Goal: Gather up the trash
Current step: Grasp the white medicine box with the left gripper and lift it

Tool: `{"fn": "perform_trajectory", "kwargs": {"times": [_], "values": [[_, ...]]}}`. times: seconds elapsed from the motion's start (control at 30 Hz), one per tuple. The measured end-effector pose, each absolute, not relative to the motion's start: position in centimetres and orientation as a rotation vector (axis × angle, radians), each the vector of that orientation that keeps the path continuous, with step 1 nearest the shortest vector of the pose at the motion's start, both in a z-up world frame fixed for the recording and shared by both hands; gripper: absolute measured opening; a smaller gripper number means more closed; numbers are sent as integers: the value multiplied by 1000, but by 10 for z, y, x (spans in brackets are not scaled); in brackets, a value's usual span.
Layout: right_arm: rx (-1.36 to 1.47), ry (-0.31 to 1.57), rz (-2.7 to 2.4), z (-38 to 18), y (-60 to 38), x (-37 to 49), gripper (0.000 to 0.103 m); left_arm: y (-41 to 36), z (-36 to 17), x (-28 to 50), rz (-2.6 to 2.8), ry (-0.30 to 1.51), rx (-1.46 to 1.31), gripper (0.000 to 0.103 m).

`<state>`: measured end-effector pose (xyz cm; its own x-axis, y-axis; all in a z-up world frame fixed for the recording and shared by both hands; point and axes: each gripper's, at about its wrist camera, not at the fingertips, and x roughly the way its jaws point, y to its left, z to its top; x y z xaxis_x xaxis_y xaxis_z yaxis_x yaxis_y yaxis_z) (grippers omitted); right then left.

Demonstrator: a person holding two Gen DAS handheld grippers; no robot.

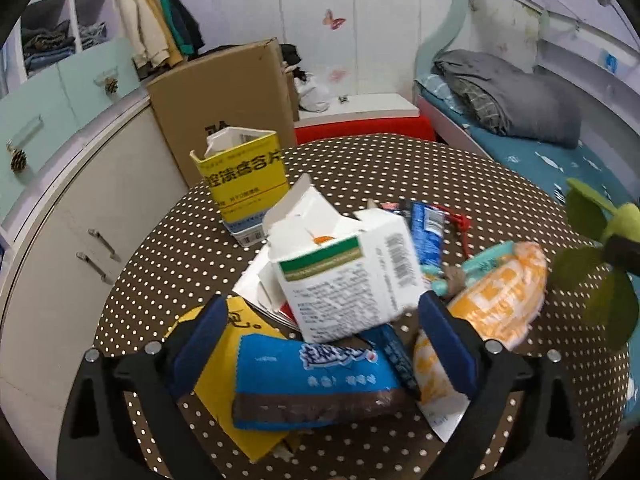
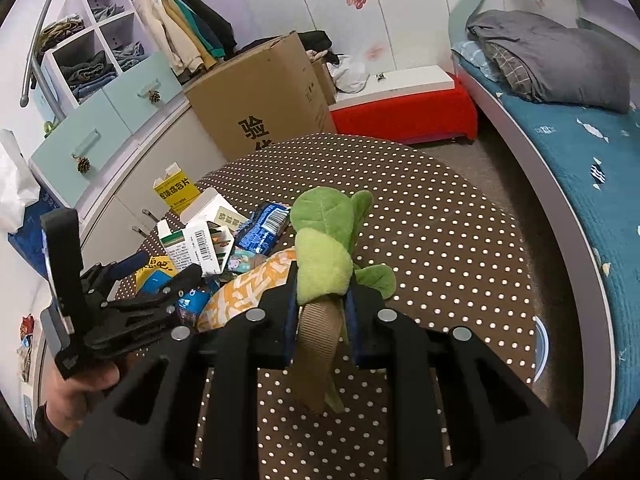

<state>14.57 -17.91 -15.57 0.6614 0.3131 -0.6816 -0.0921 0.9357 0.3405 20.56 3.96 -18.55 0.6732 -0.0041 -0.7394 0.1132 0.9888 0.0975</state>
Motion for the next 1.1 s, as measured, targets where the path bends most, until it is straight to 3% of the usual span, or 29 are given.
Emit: {"fn": "perform_trajectory", "kwargs": {"times": [0.5,0.57,0.8,1.1], "values": [[288,841,243,-161,-182,145,20,30,-197,242,104,891,27,96],[281,836,243,-160,-184,144,20,35,-197,241,74,888,-20,74],[290,799,245,-148,-198,135,20,47,-193,226,6,877,-54,73],[334,738,276,-123,-232,117,20,38,-148,175,-89,752,-62,73]]}}
